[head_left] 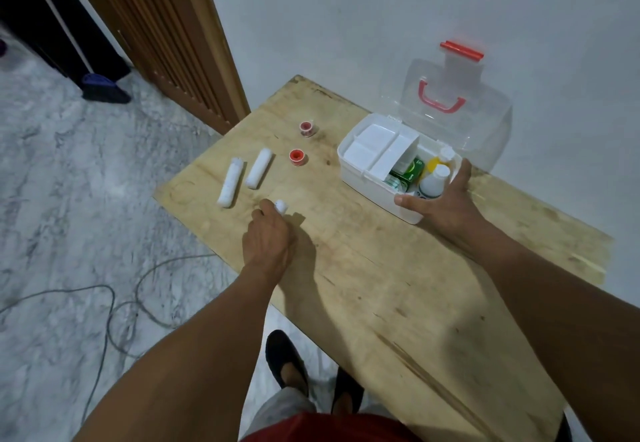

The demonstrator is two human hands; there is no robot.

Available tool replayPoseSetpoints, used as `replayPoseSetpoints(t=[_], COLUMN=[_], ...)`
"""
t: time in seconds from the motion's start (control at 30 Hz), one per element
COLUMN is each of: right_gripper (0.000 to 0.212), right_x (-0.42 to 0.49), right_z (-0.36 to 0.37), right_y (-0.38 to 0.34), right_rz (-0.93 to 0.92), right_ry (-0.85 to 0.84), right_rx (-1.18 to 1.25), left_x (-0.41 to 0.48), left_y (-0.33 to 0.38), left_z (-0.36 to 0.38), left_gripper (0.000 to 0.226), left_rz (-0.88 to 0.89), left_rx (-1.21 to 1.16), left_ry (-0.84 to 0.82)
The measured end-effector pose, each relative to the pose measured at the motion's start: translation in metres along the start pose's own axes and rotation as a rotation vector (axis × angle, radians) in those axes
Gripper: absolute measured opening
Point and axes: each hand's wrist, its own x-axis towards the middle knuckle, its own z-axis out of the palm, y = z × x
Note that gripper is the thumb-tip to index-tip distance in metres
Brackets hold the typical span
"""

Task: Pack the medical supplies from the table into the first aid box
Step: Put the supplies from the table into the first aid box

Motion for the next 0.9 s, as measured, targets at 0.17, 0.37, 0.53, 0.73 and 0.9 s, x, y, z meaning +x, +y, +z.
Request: replayPoseSetpoints(t=[0.17,0.37,0.53,0.73,0.9], right_gripper=[0.139,0.129,0.13,0.13,0.125], right_x=[-0.001,-0.001,0.001,0.0,-0.001], right_z=[0.001,0.004,0.004,0.006,0.005], right_y=[-0.002,-0.008,-0.012,-0.018,-0.017], right_rz=[-0.031,-0.048,-0.005,0.02,-0.035], right_ry=[0.011,0.032,0.033,0.026,0.04], right_rx=[-0.016,-0.004,-0.027,0.018,0.017], left_x=[0.036,0.085,0.12,0.133,0.115], left_y=[-0.015,-0.031,-0.042,-0.054,-0.04], left_z=[-0.02,-0.037,-0.037,-0.033,-0.047], left_gripper=[0.024,0.027,0.036,0.035,0.042], left_rz=[-0.09,-0.116,-0.119,-0.095,-0.185], left_rx=[0.013,0.061,0.084,0.084,0.007], left_ry=[0.06,0.063,-0.044,-0.072,0.043])
